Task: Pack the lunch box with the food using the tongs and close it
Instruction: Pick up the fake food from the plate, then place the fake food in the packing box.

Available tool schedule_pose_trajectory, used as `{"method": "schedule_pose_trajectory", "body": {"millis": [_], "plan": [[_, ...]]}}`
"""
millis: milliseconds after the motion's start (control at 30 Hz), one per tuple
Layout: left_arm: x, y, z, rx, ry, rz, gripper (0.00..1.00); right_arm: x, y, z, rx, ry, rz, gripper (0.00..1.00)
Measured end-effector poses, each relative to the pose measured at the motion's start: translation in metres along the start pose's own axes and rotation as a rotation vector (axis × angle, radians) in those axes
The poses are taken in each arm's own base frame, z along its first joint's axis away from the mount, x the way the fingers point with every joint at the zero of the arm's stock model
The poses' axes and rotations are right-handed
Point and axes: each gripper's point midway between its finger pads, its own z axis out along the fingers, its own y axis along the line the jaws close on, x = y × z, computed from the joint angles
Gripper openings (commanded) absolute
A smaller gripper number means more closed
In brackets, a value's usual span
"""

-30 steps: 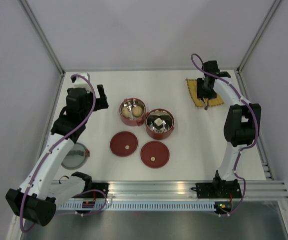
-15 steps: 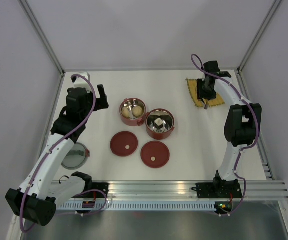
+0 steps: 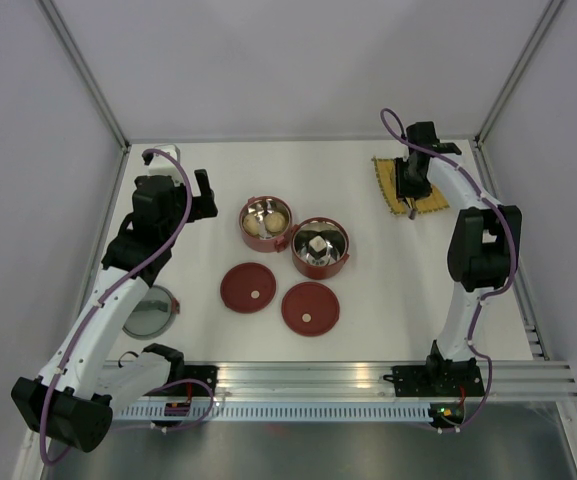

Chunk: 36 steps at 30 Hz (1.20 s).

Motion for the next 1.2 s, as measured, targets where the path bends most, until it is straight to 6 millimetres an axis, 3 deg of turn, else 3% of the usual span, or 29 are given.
{"method": "schedule_pose_trajectory", "body": {"millis": [267,467,600,733,933,1100,1200], "plan": [[0.0,0.0,0.0,0.0,0.0,0.0,1.0,-0.011,0.005,-0.015,-0.03,-0.043,0.013,0.21],[0.0,0.0,0.0,0.0,0.0,0.0,1.0,-0.029,0.017,-0.08,-0.072,-0.169,0.003,0.18],[0.0,0.0,0.0,0.0,-0.001,0.0,1.0,-0.023,0.046,-0.132,-0.117,-0.255,-0.046,0.17],[-0.001,0.0,-0.001,0.001,-0.003,-0.001,1.0,-0.005,0.084,-0.168,-0.188,-0.284,-0.108,0.17],[-0.003,0.0,-0.003,0.005,-0.011,-0.003,1.0,0.049,0.136,-0.21,-0.299,-0.233,-0.206,0.17],[-0.003,0.0,-0.004,0.008,-0.013,-0.004,1.0,0.096,0.148,-0.236,-0.373,-0.193,-0.225,0.18],[-0.003,-0.001,-0.004,0.01,-0.012,-0.004,1.0,0.119,0.154,-0.237,-0.395,-0.154,-0.239,0.18]]}}
